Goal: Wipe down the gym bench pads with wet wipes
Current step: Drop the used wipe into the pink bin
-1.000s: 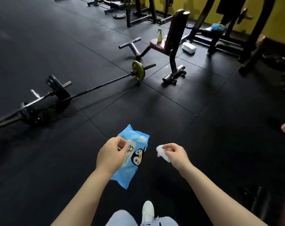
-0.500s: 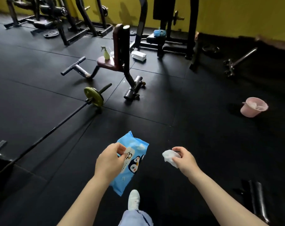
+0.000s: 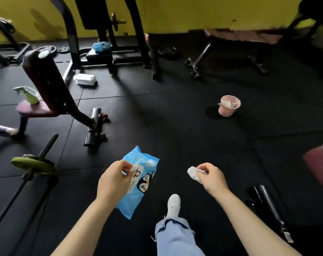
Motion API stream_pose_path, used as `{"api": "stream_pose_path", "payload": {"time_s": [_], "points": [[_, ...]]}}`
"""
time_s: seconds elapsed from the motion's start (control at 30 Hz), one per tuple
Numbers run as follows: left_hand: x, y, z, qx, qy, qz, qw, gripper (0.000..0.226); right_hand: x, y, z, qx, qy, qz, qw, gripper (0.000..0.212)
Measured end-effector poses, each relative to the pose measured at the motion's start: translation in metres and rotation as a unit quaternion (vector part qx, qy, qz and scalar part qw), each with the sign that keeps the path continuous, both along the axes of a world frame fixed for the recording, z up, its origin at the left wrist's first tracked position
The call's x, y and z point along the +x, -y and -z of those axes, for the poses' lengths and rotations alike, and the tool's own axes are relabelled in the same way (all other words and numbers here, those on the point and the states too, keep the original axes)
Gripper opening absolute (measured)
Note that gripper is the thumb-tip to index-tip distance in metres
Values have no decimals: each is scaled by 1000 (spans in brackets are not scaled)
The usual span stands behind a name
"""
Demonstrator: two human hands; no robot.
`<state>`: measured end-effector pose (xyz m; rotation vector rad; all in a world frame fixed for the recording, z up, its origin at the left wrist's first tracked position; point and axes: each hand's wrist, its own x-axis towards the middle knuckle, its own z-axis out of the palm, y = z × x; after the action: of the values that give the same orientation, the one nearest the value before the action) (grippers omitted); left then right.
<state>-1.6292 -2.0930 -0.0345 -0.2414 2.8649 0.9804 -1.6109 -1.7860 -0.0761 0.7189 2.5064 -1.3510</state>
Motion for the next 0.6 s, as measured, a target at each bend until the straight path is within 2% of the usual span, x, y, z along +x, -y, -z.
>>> {"api": "stream_pose_path", "payload": {"time_s": [0.13,0.4,0.57,0.6], "points": [[-100,-43,9,-6,-2,36,999,19,-80,-42,7,10,8,57,998,7],[-285,-137,-1,-17,7,96,995,15,-223,-127,-8,24,24,120,992,10],[-391,-184,2,-24,19,141,989,16,-292,-168,-7,-9,34,174,984,6],[-416,-196,4,-25,24,152,988,14,-308,-176,-7,-15,33,186,982,10]]}}
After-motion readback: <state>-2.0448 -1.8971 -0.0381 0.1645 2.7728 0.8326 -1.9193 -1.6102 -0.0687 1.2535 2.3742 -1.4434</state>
